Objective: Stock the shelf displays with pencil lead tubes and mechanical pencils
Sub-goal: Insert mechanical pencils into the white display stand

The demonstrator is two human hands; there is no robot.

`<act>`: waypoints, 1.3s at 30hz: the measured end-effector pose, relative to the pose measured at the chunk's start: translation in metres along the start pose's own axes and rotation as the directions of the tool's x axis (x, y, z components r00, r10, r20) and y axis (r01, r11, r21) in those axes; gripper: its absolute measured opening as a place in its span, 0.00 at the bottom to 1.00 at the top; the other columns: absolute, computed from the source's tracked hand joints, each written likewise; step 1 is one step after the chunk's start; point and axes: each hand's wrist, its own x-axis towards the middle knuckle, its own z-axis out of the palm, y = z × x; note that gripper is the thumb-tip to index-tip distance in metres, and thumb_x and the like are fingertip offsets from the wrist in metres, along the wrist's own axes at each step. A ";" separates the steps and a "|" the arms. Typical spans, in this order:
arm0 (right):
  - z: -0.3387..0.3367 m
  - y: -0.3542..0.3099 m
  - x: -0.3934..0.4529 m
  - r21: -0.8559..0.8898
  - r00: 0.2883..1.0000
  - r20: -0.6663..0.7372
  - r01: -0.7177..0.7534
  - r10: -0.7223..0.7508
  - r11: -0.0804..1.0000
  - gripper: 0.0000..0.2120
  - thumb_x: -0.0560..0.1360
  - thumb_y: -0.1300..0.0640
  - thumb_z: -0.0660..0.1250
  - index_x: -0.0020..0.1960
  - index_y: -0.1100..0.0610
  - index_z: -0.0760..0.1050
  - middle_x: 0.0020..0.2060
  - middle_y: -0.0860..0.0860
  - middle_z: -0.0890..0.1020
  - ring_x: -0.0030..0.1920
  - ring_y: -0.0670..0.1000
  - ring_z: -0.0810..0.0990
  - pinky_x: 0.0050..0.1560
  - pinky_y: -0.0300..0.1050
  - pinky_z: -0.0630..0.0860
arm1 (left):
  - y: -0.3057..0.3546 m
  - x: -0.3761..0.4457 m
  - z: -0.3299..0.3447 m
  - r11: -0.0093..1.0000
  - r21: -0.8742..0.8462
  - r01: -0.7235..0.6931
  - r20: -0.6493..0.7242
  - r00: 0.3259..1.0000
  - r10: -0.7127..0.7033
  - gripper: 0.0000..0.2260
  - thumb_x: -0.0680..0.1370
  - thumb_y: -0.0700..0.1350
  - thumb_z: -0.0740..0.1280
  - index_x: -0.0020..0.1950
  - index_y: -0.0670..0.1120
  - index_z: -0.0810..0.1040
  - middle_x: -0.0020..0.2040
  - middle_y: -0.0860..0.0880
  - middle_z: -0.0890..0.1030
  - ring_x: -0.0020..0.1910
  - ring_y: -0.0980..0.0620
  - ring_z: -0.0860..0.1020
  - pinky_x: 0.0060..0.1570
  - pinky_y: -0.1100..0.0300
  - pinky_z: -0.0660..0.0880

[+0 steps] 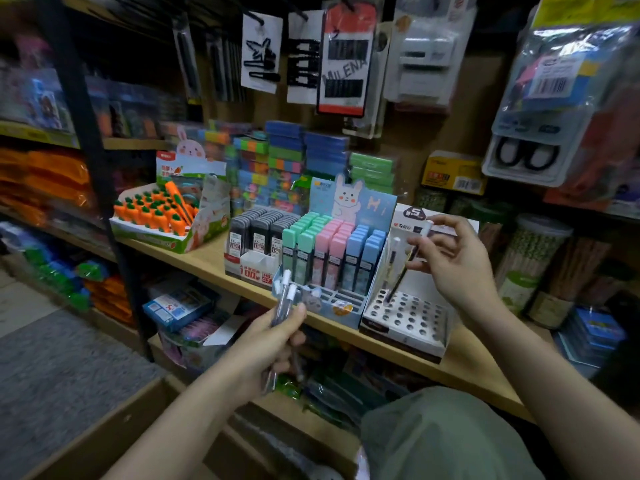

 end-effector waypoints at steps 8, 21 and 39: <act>0.018 0.011 0.019 -0.118 0.995 -0.014 0.095 -0.097 0.988 0.11 0.79 0.59 0.66 0.50 0.43 0.71 0.44 0.50 0.83 0.42 0.44 0.83 0.37 0.40 0.81 | 0.033 0.009 0.047 0.977 -0.213 0.011 0.173 0.985 0.027 0.09 0.81 0.46 0.63 0.59 0.43 0.71 0.34 0.49 0.76 0.25 0.56 0.62 0.22 0.65 0.61; 0.014 0.032 0.012 -0.161 0.985 -0.003 0.170 -0.173 0.972 0.11 0.80 0.60 0.64 0.56 0.44 0.74 0.47 0.46 0.80 0.44 0.45 0.84 0.42 0.37 0.81 | 0.022 0.017 0.063 0.975 -0.129 -0.179 0.181 0.963 0.201 0.09 0.83 0.45 0.60 0.62 0.45 0.71 0.35 0.52 0.74 0.28 0.56 0.62 0.29 0.65 0.62; 0.009 0.038 0.011 -0.324 0.976 0.006 0.206 -0.216 0.923 0.10 0.79 0.55 0.65 0.58 0.43 0.75 0.47 0.39 0.80 0.50 0.38 0.79 0.51 0.37 0.78 | 0.026 0.018 0.062 0.975 -0.218 -0.042 0.198 0.976 0.086 0.08 0.82 0.41 0.60 0.60 0.44 0.70 0.38 0.48 0.74 0.28 0.56 0.63 0.28 0.64 0.60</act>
